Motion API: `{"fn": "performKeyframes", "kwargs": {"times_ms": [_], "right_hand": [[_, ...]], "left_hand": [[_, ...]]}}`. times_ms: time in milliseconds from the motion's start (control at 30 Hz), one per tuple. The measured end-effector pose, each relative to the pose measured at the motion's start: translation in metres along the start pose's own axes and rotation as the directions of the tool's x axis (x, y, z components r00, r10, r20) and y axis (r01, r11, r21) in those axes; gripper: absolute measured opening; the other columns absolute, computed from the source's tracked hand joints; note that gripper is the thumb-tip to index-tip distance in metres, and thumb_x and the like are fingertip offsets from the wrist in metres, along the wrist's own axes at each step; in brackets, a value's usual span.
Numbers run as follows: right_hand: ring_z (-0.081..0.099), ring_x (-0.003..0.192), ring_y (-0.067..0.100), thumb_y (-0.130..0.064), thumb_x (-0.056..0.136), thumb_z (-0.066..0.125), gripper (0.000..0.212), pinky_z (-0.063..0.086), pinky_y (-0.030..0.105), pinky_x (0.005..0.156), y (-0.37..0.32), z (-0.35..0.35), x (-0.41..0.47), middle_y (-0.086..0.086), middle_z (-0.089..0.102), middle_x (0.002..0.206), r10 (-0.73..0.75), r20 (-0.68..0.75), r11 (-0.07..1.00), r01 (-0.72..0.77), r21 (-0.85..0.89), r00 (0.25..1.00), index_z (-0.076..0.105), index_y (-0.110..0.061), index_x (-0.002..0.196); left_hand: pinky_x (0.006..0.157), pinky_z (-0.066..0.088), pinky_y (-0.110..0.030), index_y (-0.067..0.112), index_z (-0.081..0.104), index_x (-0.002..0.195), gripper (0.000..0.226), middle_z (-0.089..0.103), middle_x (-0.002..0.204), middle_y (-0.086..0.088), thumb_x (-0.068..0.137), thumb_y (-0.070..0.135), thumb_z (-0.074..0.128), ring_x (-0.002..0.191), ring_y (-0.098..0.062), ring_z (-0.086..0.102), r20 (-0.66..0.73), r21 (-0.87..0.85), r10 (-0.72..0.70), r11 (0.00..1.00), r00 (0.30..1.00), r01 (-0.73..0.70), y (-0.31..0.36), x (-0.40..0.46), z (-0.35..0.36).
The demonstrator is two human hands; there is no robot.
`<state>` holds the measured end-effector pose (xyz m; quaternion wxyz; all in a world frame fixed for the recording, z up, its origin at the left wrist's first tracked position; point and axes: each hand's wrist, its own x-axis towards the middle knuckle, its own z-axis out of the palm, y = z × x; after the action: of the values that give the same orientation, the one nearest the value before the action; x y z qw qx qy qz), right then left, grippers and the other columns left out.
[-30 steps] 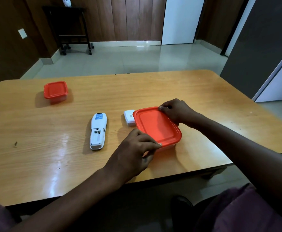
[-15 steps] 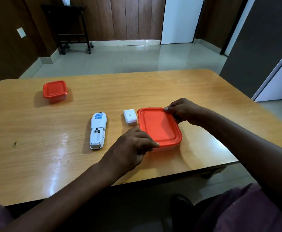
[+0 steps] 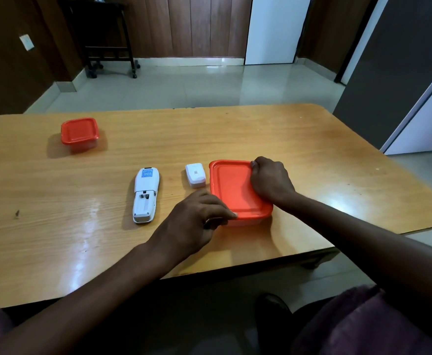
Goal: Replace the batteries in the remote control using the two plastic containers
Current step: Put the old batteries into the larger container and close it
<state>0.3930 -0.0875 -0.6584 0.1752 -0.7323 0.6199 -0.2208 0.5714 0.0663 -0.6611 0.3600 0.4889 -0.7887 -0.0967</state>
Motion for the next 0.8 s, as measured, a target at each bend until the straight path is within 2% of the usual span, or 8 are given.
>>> {"fn": "performKeyframes", "kwargs": {"times_ms": [167,267,367,467,533,600,667,800], "right_hand": [[0.062,0.112,0.034,-0.032,0.106,0.038,0.040,0.049,0.040,0.091,-0.004,-0.007,-0.002,0.011,0.056,0.132,-0.302,0.051,0.946,0.306,-0.105,0.952,0.056,-0.017,0.139],[0.064,0.096,0.032,-0.038,0.104,0.043,0.038,0.049,0.038,0.077,-0.004,-0.017,0.007,0.011,0.064,0.115,-0.369,0.079,0.893,0.377,-0.244,0.926,0.065,-0.011,0.118],[0.056,0.072,0.030,-0.042,0.103,0.042,0.037,0.037,0.033,0.060,0.005,-0.031,0.013,0.010,0.064,0.082,-0.334,0.100,0.863,0.347,-0.368,0.937,0.058,-0.014,0.086],[0.053,0.058,0.028,-0.043,0.104,0.040,0.055,0.033,0.031,0.052,0.010,-0.038,0.014,0.004,0.051,0.057,-0.315,0.215,0.835,0.378,-0.401,0.924,0.051,-0.014,0.059],[0.046,0.049,0.025,-0.041,0.103,0.042,0.061,0.033,0.030,0.052,0.007,-0.036,0.014,0.004,0.046,0.050,-0.322,0.272,0.850,0.404,-0.338,0.907,0.046,-0.013,0.049],[0.045,0.047,0.024,-0.044,0.104,0.039,0.064,0.036,0.033,0.053,0.005,-0.035,0.013,0.005,0.045,0.049,-0.329,0.279,0.858,0.409,-0.310,0.902,0.045,-0.011,0.050],[0.051,0.053,0.025,-0.052,0.106,0.034,0.065,0.039,0.034,0.055,0.005,-0.031,0.013,0.004,0.050,0.054,-0.323,0.254,0.871,0.391,-0.296,0.912,0.051,-0.010,0.059],[0.055,0.072,0.032,-0.047,0.107,0.034,0.047,0.035,0.036,0.063,0.001,-0.021,0.015,0.001,0.050,0.067,-0.271,0.225,0.935,0.311,-0.169,0.936,0.045,-0.018,0.072]], "left_hand": [[0.081,0.052,-0.024,0.023,0.080,0.101,0.033,0.073,0.095,0.009,0.079,-0.001,0.080,0.093,-0.004,0.062,0.044,-0.007,-0.023,1.000,0.999,0.024,0.001,0.006,-0.005],[0.087,0.049,-0.025,0.025,0.081,0.097,0.030,0.073,0.094,0.011,0.076,0.002,0.081,0.097,-0.008,0.060,0.046,0.020,-0.087,0.996,0.995,0.086,0.000,0.009,-0.014],[0.093,0.047,-0.027,0.023,0.081,0.100,0.029,0.076,0.102,0.010,0.079,0.004,0.077,0.101,-0.011,0.057,-0.025,0.082,-0.223,0.971,0.975,0.224,-0.009,0.010,-0.026],[0.091,0.055,-0.027,0.019,0.080,0.108,0.023,0.072,0.120,0.012,0.086,0.013,0.074,0.089,-0.004,0.070,-0.050,-0.118,-0.521,0.850,0.852,0.513,-0.016,0.010,-0.036],[0.088,0.059,-0.033,0.020,0.078,0.108,0.023,0.075,0.114,0.009,0.086,0.015,0.077,0.076,-0.007,0.075,-0.090,-0.298,-0.637,0.751,0.765,0.590,-0.016,0.009,-0.034],[0.085,0.060,-0.034,0.023,0.073,0.115,0.033,0.077,0.100,0.000,0.084,0.014,0.079,0.074,-0.012,0.077,-0.132,-0.384,-0.702,0.687,0.700,0.617,-0.015,0.008,-0.028],[0.082,0.060,-0.034,0.025,0.065,0.125,0.047,0.074,0.105,-0.002,0.083,0.012,0.079,0.074,-0.017,0.077,-0.130,-0.435,-0.751,0.630,0.648,0.643,-0.014,0.010,-0.023],[0.082,0.062,-0.044,0.007,0.059,0.136,0.058,0.069,0.110,0.007,0.082,-0.003,0.076,0.066,-0.024,0.074,-0.045,-0.602,-0.803,0.497,0.595,0.625,-0.010,0.020,-0.020]]}}
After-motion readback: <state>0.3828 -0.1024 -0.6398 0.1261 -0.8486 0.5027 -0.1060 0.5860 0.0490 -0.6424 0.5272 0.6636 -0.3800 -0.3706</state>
